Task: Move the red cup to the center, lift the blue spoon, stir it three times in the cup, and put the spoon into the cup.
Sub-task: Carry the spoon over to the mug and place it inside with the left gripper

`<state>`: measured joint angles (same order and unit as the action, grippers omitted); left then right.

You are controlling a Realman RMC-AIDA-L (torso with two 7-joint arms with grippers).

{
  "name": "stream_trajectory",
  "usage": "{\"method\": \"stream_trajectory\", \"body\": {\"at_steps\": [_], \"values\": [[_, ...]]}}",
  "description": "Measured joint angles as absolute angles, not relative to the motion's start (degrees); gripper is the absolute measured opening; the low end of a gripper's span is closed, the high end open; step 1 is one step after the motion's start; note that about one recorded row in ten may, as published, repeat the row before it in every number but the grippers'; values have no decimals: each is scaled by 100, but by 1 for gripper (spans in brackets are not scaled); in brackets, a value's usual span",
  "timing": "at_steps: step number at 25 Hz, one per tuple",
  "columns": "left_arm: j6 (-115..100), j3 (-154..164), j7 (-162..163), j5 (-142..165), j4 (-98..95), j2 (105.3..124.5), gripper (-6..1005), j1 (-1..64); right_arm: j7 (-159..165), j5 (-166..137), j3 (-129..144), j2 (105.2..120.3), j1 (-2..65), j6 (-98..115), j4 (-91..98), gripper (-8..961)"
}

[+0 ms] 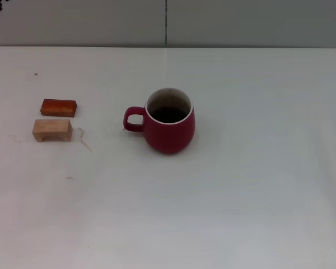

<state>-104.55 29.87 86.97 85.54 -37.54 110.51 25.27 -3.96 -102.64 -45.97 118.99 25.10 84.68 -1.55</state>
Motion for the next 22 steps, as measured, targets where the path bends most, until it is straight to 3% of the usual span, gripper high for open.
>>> {"method": "stream_trajectory", "body": {"at_steps": [8,22], "values": [[-10497,3657,9124,8775,-5180,11016,138,2697,-396,-10264,-4599,11902,2423,8473,-151,682],[-10551,4043,9464,10432,-6943,11316,138,3274,-396,-10265,-4605,11900,2276,8473,-185,682]]}}
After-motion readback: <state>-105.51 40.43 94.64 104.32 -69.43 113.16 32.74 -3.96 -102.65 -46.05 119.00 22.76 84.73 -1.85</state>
